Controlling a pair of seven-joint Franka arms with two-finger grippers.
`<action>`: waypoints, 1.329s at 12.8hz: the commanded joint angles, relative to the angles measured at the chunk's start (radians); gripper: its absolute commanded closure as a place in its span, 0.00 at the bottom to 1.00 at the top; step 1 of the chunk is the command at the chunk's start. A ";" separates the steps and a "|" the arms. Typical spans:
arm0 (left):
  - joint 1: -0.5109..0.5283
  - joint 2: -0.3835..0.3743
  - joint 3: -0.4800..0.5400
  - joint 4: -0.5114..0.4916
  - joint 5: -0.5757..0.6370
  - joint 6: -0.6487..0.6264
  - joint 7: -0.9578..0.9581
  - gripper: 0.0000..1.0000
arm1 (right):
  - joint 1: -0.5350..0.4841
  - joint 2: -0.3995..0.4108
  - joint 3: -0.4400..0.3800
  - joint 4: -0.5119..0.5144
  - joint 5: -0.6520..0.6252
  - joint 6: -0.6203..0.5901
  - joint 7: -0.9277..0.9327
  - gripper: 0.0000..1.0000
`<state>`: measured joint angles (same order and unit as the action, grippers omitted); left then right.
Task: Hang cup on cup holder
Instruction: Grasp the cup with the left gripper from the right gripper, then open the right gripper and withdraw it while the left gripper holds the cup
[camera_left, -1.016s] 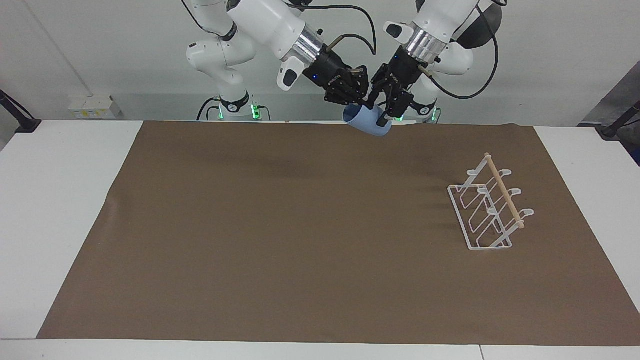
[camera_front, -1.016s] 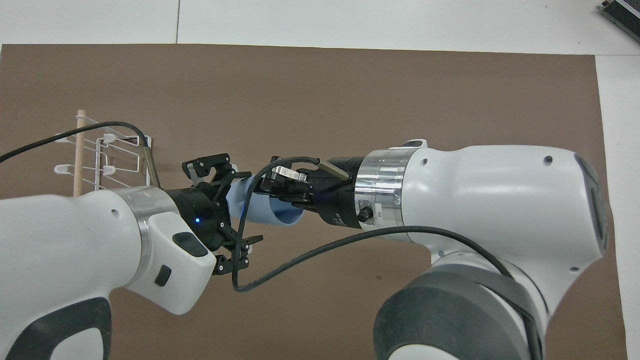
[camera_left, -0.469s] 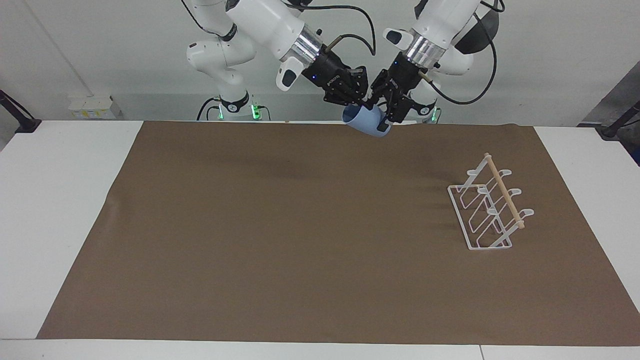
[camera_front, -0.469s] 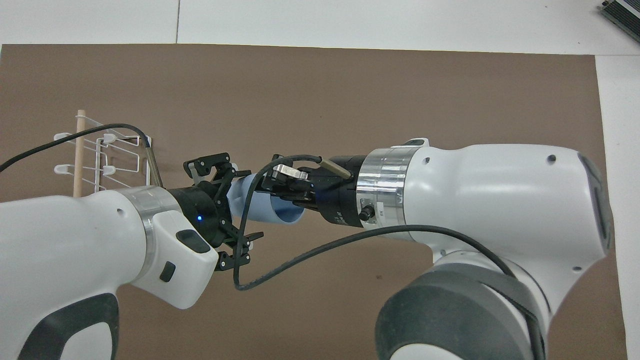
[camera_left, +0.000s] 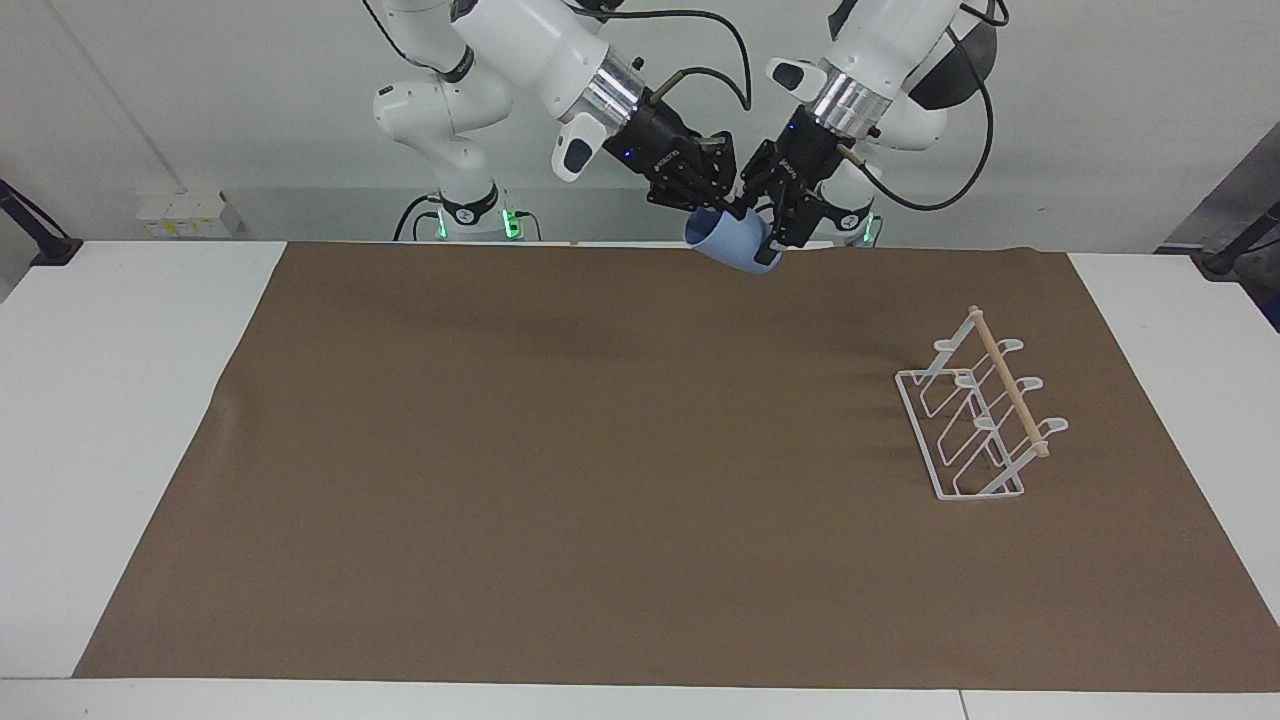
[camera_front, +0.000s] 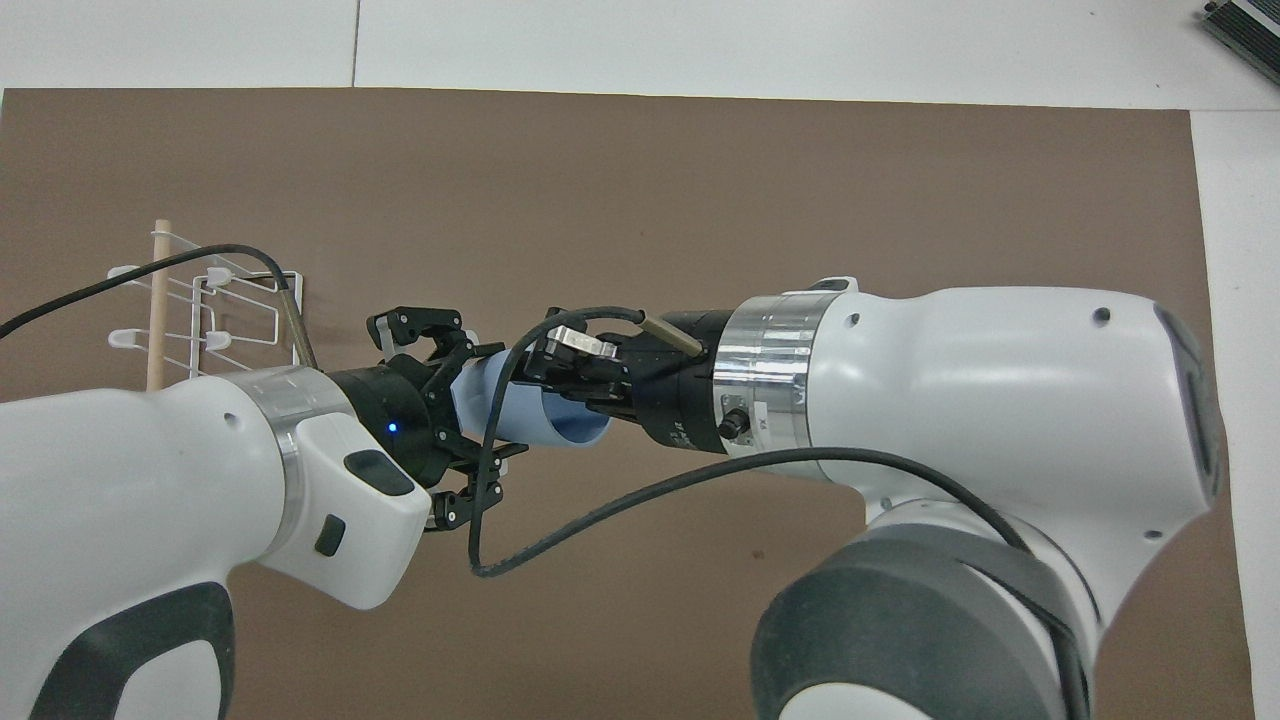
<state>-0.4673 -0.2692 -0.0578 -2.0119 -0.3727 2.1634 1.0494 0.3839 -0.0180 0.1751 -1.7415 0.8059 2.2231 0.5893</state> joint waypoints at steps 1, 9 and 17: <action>-0.017 -0.016 0.004 -0.028 -0.014 0.012 -0.046 1.00 | -0.013 0.006 0.011 0.014 0.027 0.017 0.006 1.00; -0.016 -0.016 0.004 -0.025 -0.014 0.010 -0.049 1.00 | -0.030 0.004 0.007 0.011 0.027 0.004 0.007 0.75; -0.004 -0.018 0.007 -0.025 0.128 -0.045 -0.046 1.00 | -0.069 0.004 0.003 0.011 -0.001 -0.039 -0.076 0.50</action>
<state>-0.4670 -0.2687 -0.0580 -2.0235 -0.3266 2.1469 1.0098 0.3404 -0.0174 0.1735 -1.7392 0.8046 2.2155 0.5758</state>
